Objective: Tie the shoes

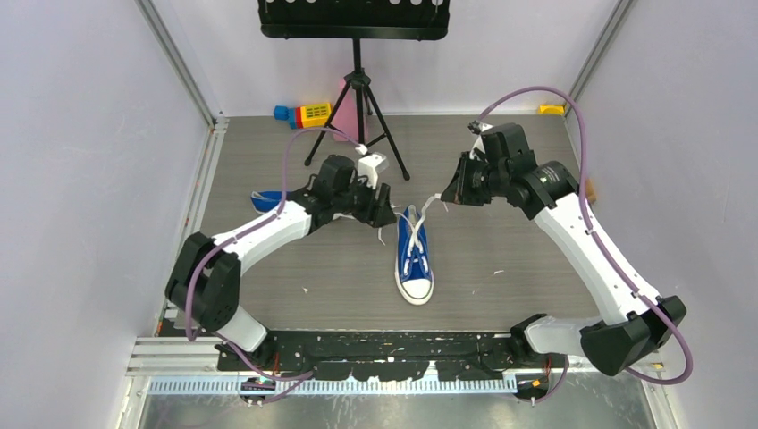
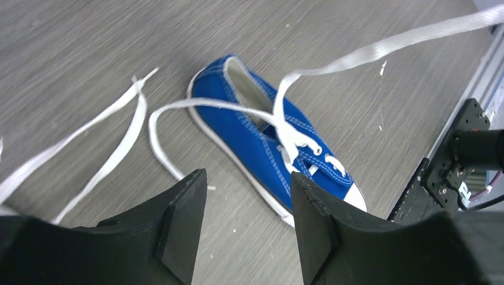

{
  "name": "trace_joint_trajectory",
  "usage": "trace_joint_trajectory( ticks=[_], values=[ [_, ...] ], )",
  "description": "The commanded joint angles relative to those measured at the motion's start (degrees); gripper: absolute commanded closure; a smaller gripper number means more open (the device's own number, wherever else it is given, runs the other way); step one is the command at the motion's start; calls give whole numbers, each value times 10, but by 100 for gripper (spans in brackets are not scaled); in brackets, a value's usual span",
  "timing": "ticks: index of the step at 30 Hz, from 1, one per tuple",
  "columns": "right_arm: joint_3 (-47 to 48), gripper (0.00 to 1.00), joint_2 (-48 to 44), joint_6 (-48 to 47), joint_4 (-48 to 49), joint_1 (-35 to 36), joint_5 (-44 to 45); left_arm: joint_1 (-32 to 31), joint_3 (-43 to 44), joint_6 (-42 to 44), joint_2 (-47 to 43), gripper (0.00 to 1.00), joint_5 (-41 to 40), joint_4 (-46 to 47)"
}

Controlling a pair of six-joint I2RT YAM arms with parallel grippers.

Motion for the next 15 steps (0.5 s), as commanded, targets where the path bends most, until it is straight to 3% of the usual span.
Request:
trace_joint_trajectory(
  ticks=[1,10,15],
  values=[
    [43,100,9,-4,25,2,-20,-22,20,78,37,44,59,80],
    [81,100,35,-1,26,1,-38,-23,-19,137,72,46,109,230],
    [93,100,44,0,29,2,-43,-23,-23,179,84,46,119,256]
  ],
)
